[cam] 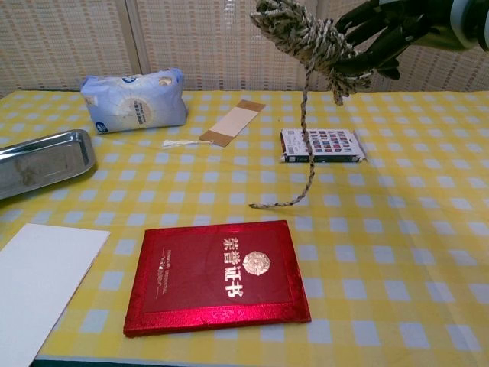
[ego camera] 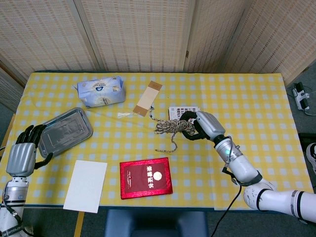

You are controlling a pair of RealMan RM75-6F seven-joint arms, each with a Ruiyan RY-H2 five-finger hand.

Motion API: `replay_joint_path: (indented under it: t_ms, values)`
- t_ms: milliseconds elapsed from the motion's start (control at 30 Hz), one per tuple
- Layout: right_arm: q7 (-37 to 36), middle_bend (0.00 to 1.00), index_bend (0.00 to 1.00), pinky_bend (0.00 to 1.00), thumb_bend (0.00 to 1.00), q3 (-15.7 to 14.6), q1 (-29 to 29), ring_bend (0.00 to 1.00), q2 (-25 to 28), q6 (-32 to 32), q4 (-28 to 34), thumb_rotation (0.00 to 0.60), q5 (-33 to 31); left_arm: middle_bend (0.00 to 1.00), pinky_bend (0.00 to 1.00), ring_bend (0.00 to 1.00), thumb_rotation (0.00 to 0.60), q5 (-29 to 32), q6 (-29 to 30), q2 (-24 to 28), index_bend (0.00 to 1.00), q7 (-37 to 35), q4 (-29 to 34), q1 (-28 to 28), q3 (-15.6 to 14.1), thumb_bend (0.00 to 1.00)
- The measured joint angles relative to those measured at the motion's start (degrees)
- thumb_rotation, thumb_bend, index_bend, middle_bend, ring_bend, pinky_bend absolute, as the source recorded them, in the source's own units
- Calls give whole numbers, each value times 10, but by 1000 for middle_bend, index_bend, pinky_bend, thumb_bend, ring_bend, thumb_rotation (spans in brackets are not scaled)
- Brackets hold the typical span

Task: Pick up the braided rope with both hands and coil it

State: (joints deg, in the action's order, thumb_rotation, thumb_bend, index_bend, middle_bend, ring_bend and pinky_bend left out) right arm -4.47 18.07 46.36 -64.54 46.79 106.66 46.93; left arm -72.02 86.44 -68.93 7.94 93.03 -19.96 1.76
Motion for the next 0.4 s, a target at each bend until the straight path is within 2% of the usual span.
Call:
replay_joint_path:
  t_ms: [267, 400]
  values:
    - [-6, 739, 882, 729, 639, -10, -14, 824, 16, -1, 8, 600, 21, 152, 154, 103, 600, -80, 44, -9, 135, -15, -20, 56, -43, 309]
    - [-8, 739, 882, 729, 639, -13, -18, 823, 18, 1, 11, 600, 27, 152, 145, 98, 600, -100, 58, -14, 121, -9, -25, 84, -57, 308]
